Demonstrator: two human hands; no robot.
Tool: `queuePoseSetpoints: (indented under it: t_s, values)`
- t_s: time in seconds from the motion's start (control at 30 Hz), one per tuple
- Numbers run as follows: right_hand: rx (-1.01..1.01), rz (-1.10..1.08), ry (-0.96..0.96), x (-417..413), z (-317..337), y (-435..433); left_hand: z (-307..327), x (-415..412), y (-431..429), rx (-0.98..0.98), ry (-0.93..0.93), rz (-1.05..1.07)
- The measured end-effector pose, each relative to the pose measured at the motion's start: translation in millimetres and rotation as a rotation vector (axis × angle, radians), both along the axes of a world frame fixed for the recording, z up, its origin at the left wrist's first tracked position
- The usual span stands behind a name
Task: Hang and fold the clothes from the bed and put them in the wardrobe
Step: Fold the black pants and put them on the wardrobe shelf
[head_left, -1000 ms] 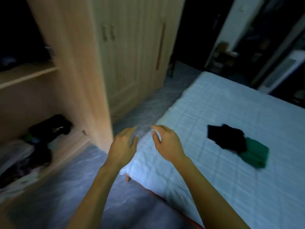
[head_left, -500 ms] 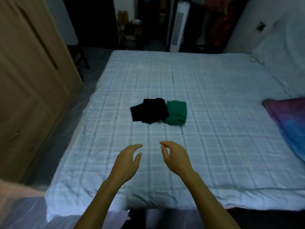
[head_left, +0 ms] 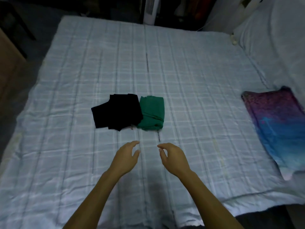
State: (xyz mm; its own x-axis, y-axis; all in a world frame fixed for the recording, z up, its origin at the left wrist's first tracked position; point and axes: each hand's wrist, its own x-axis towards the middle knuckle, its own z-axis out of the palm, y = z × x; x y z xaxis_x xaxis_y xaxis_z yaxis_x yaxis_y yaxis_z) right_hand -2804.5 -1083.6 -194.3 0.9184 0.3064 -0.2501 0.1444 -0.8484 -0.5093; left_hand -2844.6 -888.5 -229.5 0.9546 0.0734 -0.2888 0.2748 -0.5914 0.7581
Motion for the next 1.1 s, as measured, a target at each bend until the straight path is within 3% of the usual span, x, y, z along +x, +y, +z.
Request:
queuePoseSetpoints:
  t_s: [0.47,0.6,0.73,0.9,1.1]
  values:
    - [0.055,0.24,0.286,143,-141,100,-152,132,58,0.23,0.419,0.216]
    - [0.035,0.269,0.344,159,-178,121,-201,154,73,0.618,0.431,-0.114]
    - [0.027,0.261,0.386,171,-208,138,-249,187,109,0.787,0.293,-0.266]
    - [0.034,0.218,0.365,173,-224,142,-262,225,133,0.732,0.07,-0.277]
    - [0.094,0.105,0.373,169,-208,154,-193,253,146,0.357,-0.101,0.023]
